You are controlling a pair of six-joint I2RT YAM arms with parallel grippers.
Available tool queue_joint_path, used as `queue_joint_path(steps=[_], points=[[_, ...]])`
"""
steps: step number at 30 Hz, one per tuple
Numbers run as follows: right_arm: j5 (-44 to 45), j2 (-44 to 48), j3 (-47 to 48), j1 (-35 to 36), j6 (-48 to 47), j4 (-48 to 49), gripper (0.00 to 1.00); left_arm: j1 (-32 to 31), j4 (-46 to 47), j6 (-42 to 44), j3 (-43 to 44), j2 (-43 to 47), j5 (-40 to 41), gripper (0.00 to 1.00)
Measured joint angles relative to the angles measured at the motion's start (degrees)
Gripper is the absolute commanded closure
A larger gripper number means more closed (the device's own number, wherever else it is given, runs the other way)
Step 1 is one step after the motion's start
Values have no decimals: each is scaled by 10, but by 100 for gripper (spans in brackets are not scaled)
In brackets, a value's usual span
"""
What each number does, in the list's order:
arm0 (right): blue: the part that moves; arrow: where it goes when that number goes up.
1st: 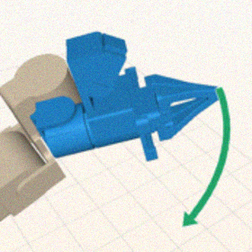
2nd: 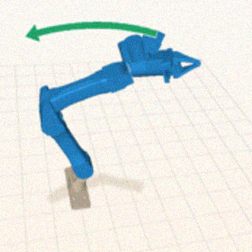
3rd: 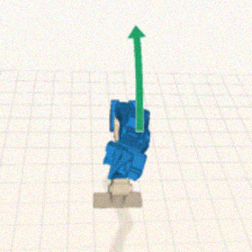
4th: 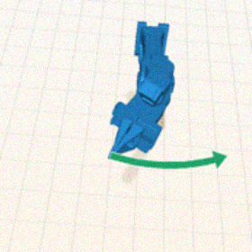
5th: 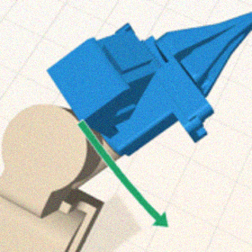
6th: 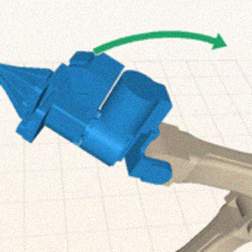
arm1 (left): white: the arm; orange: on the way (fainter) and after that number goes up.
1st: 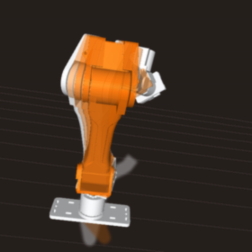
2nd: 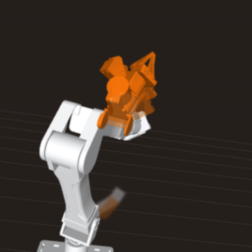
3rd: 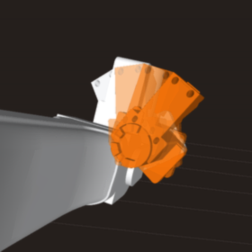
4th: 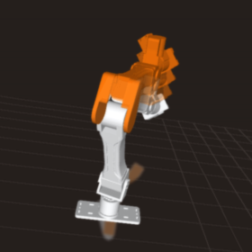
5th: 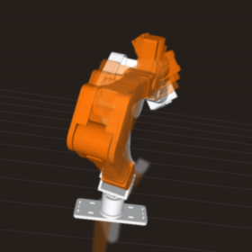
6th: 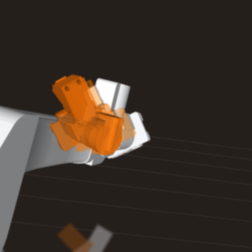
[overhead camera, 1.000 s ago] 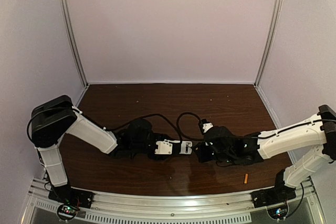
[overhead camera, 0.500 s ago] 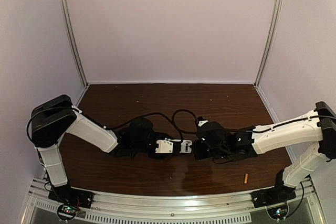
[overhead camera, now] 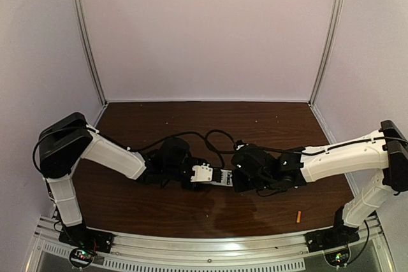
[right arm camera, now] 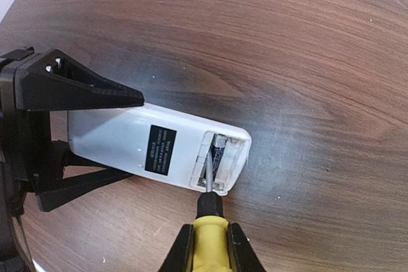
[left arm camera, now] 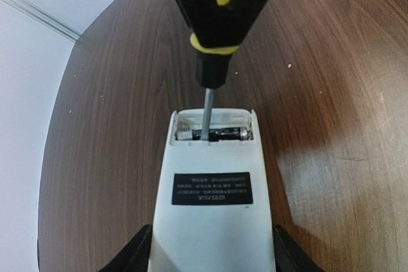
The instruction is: Unload the batteries from the remote control
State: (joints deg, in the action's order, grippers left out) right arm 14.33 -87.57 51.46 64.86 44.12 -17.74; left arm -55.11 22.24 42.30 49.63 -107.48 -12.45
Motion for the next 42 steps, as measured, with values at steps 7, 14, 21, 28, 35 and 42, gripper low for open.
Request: queue_joint_path(steps=[7,14,21,28,35,42], points=[[0,0,26,3,-2,-66,100,0,-36,-9,29,-12,-33,100],[0,-4,37,4,-5,-88,100,7,-55,-19,44,-20,-60,100],[0,-16,56,4,-20,-111,100,15,-74,-26,59,-28,-83,100],[6,-35,84,7,-41,-143,100,18,-88,-30,70,-33,-93,100],[10,-46,102,12,-63,-168,100,19,-92,-32,74,-36,-98,100],[11,-47,102,14,-68,-169,100,19,-95,-32,76,-37,-99,100]])
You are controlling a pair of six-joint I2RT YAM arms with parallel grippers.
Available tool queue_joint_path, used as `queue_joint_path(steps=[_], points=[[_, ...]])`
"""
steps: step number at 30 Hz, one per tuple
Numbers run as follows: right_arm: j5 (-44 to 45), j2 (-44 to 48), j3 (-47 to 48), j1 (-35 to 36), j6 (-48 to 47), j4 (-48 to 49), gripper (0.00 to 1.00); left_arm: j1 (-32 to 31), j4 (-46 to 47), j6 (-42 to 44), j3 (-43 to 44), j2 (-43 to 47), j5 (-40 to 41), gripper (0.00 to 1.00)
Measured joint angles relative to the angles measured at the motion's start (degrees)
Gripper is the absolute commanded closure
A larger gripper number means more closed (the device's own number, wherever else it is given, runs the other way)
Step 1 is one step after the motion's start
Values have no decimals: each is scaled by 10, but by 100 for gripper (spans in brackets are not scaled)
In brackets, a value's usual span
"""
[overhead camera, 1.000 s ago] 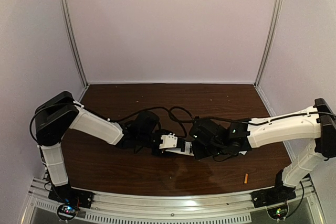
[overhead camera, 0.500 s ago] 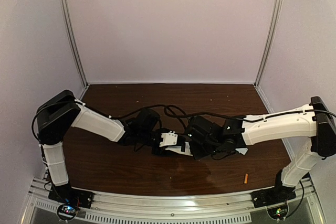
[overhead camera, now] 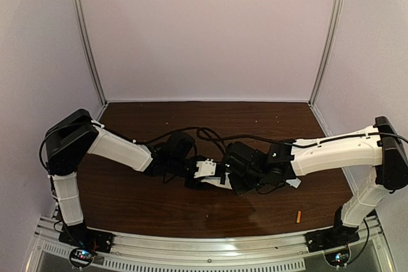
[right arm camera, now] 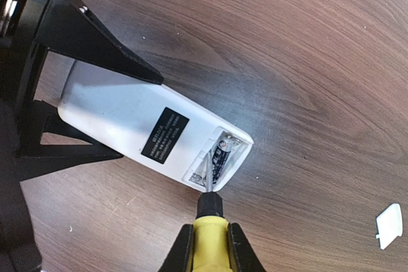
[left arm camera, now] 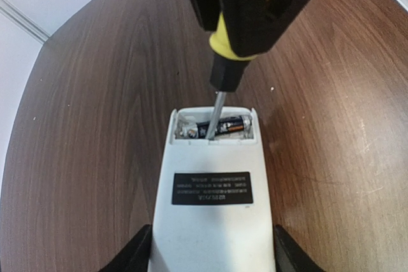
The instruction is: Unload the batteries from the remote control
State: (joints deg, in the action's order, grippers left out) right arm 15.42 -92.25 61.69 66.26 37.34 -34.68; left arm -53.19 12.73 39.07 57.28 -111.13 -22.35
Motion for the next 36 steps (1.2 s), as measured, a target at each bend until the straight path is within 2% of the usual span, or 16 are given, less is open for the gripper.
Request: queue_joint_path(steps=[4,11,17,23,30,36], points=[[-2,10,-3,0,-1,-1,100,0,-2,0,1,0,0,100],[-6,94,-37,0,-2,16,100,0,-2,0,2,0,7,100],[-10,190,-112,-4,-2,52,100,-1,15,0,-8,0,10,100],[-22,283,-205,-16,-19,107,100,-3,61,2,-58,25,26,100],[-84,341,-269,-31,-54,180,100,-7,106,10,-130,72,49,100],[-153,343,-283,-37,-86,236,100,-16,153,21,-173,94,61,100]])
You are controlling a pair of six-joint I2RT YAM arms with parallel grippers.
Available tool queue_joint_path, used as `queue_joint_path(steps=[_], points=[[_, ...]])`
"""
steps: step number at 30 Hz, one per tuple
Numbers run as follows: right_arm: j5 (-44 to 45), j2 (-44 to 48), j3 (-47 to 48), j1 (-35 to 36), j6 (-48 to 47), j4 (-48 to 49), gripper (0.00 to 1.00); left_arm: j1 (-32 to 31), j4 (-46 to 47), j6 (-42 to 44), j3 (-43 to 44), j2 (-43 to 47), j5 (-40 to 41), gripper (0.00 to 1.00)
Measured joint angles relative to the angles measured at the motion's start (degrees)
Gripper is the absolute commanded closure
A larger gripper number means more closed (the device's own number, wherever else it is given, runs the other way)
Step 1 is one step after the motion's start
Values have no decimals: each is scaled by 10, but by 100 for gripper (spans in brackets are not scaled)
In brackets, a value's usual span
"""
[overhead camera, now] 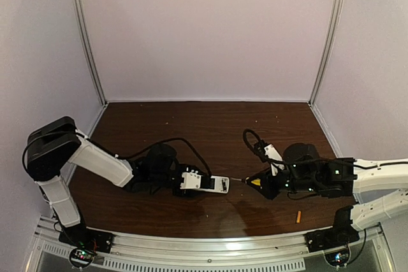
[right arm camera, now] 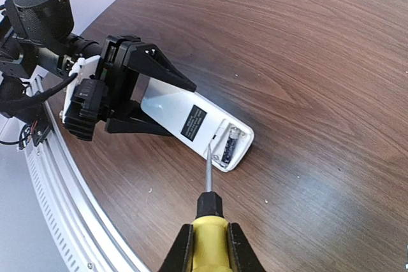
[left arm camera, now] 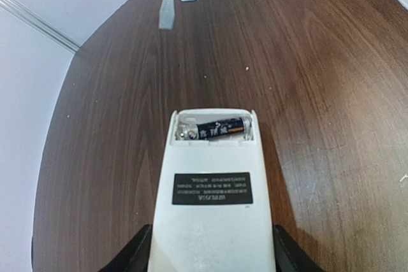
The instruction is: Unload the batteries from the remote control
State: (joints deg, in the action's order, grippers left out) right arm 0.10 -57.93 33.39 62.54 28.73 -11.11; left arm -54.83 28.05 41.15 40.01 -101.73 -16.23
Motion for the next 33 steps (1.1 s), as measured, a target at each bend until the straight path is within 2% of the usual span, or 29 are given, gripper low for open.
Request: queue_joint_path(steps=[14,33], points=[[-87,-55,-17,-52,-51,76,100,-9,80,21,-35,15,26,100],[-121,-96,-19,-87,-65,106,100,-13,96,29,-56,36,21,100]])
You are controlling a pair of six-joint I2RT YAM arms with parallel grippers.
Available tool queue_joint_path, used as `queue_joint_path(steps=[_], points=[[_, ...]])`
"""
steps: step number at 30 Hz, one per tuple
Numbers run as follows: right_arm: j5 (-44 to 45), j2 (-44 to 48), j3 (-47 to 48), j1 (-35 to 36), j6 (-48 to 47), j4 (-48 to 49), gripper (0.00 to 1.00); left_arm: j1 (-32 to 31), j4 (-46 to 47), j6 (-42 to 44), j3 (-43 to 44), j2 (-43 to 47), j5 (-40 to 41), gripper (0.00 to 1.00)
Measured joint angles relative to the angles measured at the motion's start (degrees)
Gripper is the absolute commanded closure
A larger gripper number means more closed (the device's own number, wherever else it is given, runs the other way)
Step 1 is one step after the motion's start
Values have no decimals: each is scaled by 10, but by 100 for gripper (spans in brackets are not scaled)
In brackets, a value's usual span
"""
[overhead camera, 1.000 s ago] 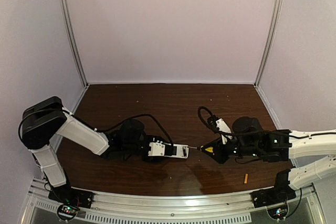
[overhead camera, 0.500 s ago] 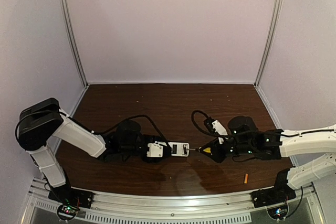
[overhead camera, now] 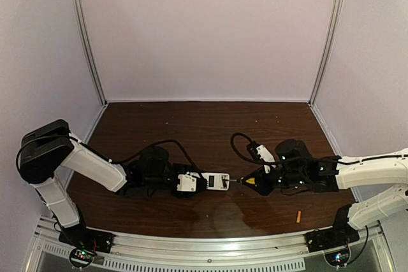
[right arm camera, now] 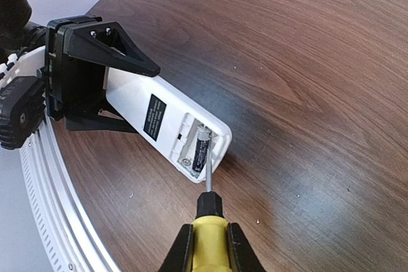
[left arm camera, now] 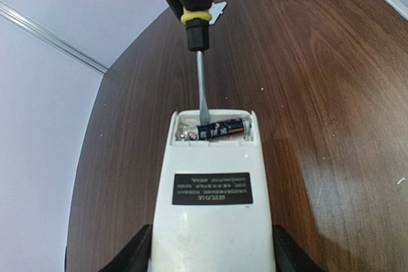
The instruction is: Unload the batteries from the remote control
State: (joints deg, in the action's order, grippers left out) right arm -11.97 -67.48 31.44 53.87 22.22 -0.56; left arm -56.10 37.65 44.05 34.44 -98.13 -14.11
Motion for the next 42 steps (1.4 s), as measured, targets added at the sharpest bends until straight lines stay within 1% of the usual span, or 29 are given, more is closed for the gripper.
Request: queue_joint_path(steps=[17,42], points=[[-13,-14,0,-8,-8,21,100,0,0,0,-1,2,-5,100],[-72,-35,-11,-28,-55,56,100,0,-5,5,-15,9,-14,100]])
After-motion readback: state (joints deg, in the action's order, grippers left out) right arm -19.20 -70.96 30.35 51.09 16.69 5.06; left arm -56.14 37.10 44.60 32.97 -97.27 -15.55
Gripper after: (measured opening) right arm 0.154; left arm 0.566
